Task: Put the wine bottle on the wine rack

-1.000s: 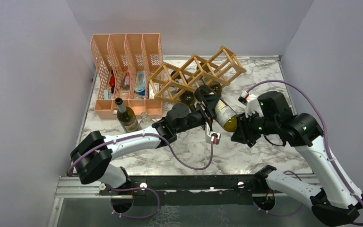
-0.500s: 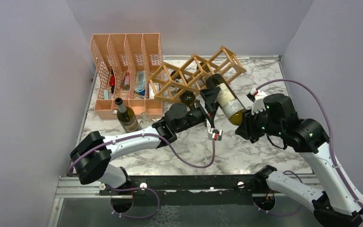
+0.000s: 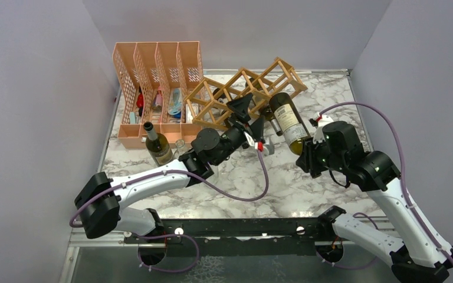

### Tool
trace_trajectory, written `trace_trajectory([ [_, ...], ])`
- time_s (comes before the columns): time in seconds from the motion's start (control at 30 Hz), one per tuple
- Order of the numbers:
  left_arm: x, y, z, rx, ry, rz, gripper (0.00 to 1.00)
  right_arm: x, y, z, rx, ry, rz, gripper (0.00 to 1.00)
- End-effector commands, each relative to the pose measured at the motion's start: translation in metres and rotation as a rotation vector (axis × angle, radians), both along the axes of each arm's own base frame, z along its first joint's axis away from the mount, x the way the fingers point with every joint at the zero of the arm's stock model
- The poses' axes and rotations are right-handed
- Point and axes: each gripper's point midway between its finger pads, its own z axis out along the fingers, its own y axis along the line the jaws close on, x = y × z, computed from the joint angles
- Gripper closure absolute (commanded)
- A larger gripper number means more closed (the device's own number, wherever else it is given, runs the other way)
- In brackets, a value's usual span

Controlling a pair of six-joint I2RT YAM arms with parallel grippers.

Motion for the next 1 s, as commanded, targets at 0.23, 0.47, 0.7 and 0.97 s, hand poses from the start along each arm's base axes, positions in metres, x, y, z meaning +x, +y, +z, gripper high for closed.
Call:
trace_trajectory([
  [0.23, -0.001, 0.088, 0.083, -0.767, 0.396, 0.124, 0.01, 0.025, 0.041, 0.007, 0.177, -0.099, 0.067, 0.99],
  [0.47, -0.017, 0.101, 0.087, -0.847, 0.555, 0.072, 0.01, 0.039, 0.059, -0.016, 0.236, -0.083, 0.069, 0.99],
  [0.7, -0.027, 0.109, 0.078, -0.811, 0.665, 0.092, 0.01, 0.058, 0.069, -0.034, 0.238, -0.095, 0.060, 0.99],
  [0.97, -0.033, 0.107, 0.063, -0.740, 0.713, 0.100, 0.01, 0.074, 0.084, -0.045, 0.245, -0.092, 0.084, 0.99],
])
